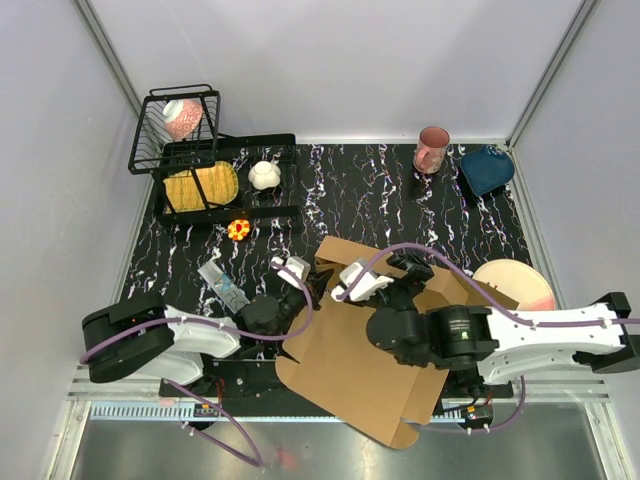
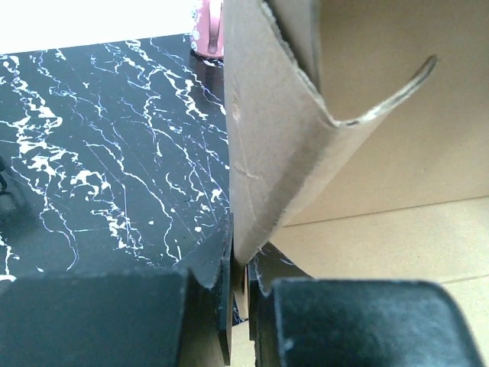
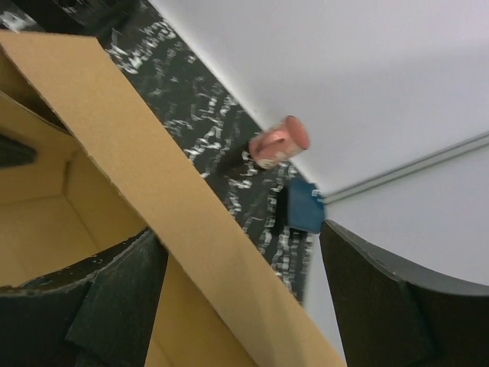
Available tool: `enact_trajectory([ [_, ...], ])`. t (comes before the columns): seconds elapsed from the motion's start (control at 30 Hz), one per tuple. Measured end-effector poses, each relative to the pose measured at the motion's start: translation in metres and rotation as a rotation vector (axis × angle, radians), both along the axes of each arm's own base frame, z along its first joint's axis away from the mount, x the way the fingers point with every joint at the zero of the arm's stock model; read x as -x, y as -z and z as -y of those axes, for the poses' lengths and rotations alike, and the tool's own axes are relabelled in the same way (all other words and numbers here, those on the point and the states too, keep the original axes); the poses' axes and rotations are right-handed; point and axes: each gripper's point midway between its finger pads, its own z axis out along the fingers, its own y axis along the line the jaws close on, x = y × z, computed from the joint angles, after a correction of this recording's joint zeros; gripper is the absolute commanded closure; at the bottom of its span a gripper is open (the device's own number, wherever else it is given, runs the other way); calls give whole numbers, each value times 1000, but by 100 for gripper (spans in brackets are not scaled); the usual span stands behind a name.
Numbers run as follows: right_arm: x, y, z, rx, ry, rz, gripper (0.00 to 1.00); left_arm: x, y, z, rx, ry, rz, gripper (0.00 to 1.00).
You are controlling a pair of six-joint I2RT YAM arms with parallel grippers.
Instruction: Fold the paper box
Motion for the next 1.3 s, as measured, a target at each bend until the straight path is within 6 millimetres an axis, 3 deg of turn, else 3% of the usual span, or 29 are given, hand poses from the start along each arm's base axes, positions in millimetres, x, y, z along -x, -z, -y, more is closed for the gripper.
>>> enact_trajectory([
  [0.2,7,-6,-5,-216,-105,-112,15,-10,3,-1,-31,-62,-32,100],
  [0.47,25,-3,-22,-395,-260,-259,14,-24,30,-5,-174,-160,-92,100],
  [0.7,25,-16,-14,-572,-279,-259,25,-29,39,-7,-203,-202,-117,100],
  [0.87,2,-18,-8,-665,-191,-238,47,-30,53,-9,-233,-220,-133,100],
  [1.07,-42,4,-11,-702,-71,-272,44,-31,60,-9,-234,-223,-133,99],
  [1.3,-85,58,-23,-648,7,-371,43,-29,64,-12,-221,-222,-128,97],
])
